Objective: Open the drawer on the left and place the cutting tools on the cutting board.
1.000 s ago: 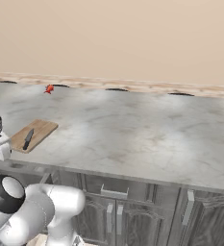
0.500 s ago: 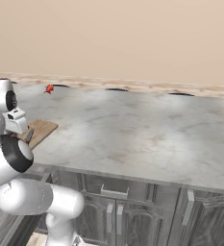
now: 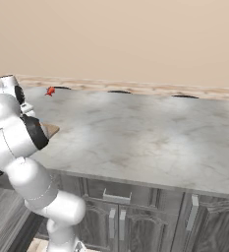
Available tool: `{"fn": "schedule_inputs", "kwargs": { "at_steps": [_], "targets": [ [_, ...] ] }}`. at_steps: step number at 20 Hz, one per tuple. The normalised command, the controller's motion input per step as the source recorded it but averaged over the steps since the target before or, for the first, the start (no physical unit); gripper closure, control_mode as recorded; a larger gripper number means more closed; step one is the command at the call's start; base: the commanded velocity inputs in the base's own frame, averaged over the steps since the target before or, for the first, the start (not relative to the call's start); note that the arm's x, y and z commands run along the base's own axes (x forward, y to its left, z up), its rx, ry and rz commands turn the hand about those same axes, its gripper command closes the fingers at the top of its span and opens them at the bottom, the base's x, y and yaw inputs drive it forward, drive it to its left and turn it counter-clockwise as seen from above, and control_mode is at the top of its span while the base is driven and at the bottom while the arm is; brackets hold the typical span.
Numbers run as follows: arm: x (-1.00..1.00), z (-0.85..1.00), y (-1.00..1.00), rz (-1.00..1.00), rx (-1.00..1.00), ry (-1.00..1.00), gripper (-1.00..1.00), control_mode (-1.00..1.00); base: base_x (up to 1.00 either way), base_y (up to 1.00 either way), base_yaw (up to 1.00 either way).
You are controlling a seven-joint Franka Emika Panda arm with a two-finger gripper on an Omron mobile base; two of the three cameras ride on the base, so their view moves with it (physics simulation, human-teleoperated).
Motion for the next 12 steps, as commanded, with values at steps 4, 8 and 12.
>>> {"fn": "schedule_inputs", "kwargs": {
  "at_steps": [4, 8, 12],
  "targets": [
    [0.54, -0.19, 0.0, 0.0, 0.0, -0.05, 1.0, -1.0, 0.0, 0.0, 0.0],
    [0.51, -0.19, 0.0, 0.0, 0.01, -0.03, 1.0, -1.0, 0.0, 0.0, 0.0],
    [0.31, -0.24, 0.0, 0.0, 0.02, -0.03, 1.0, -1.0, 0.0, 0.0, 0.0]
  ]
}}
